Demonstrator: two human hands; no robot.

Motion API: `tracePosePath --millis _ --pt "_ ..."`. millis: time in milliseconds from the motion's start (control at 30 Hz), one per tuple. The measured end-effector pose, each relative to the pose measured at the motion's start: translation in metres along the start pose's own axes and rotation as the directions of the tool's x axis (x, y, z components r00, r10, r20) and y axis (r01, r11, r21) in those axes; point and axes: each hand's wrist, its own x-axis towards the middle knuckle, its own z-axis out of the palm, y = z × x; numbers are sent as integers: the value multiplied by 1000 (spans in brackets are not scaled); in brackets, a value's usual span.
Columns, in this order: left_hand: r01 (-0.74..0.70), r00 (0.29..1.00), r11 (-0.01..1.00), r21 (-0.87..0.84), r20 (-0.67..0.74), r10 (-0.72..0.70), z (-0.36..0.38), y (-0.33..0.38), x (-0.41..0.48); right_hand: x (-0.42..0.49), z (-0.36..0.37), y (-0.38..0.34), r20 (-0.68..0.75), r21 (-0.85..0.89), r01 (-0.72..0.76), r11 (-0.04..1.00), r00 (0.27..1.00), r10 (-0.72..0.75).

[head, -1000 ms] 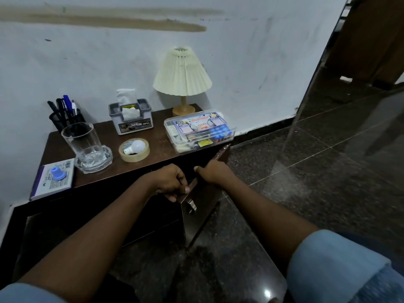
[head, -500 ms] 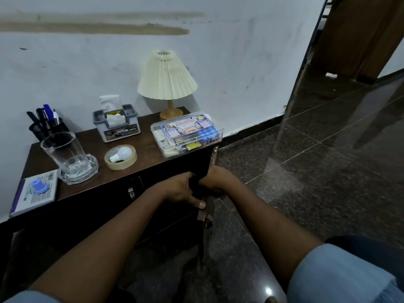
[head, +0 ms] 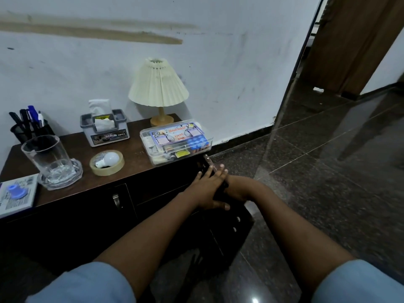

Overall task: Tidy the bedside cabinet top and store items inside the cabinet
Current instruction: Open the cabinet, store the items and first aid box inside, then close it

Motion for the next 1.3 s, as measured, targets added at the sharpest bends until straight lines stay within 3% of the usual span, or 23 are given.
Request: tracePosePath --millis 67,200,267,367,567,733,900,1100,1200,1300 --pt "-6 1000 998 56 9 5 2 5 8 -1 6 15 -106 -120 -30 992 994 17" --pt "18 1000 985 170 20 -22 8 10 18 -4 39 35 -400 -138 -157 978 912 90" --pt "28 1000 977 209 8 -30 12 9 20 -4 63 39 -517 -292 -192 937 856 15" --pt "31 999 972 232 11 -35 14 9 19 -4 77 40 -583 -448 -228 864 807 -89" --pt "30 999 951 307 -35 -20 16 5 7 -4 90 25 -642 -452 -242 858 757 -124" --pt "71 997 908 412 -64 -49 16 -14 -26 4 101 0 -621 -454 -132 881 756 -206" --pt "199 979 886 418 -41 -200 7 -37 -78 22 108 -42 -542 -431 -59 901 815 -206" --pt "406 901 774 486 -72 -427 -10 -71 -162 43 126 -127 -456 -208 75 975 874 -165" --pt "489 858 751 444 -90 -506 -19 -83 -190 56 137 -171 -335 -78 239 968 908 -251" --pt "548 825 731 407 -118 -553 -21 -93 -213 66 149 -209 -272 54 402 914 887 -374"
